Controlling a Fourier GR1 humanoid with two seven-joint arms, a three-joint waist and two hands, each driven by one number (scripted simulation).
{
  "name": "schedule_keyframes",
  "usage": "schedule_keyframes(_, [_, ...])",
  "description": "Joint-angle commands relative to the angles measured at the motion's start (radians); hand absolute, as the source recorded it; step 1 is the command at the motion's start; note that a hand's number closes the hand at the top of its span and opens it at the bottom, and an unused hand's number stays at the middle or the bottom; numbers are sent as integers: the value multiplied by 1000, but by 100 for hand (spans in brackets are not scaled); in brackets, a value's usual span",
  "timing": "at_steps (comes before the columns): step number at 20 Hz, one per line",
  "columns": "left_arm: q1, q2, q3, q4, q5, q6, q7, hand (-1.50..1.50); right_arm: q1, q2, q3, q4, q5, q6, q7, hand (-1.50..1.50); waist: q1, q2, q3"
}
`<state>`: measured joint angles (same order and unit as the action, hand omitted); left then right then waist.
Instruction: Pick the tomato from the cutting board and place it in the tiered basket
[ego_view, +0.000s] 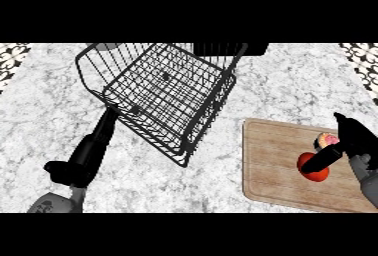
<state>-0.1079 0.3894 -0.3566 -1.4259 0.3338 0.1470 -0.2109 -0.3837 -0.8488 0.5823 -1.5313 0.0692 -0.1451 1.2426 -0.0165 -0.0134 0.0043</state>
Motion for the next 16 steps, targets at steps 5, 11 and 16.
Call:
schedule_keyframes(5, [-11,-10,23,74,15,-13,46,0,96,55,11,-25,60,-87,245,-150,-13,10,-8])
schedule_keyframes(11, [-32,-14,14,42,-5,-26,67,0,132,110,-10,-33,104,-110,244,-150,4,12,-6])
schedule_keyframes(16, [-58,-22,23,38,-12,-11,124,0,147,160,-20,-14,141,-112,227,-150,9,14,-6])
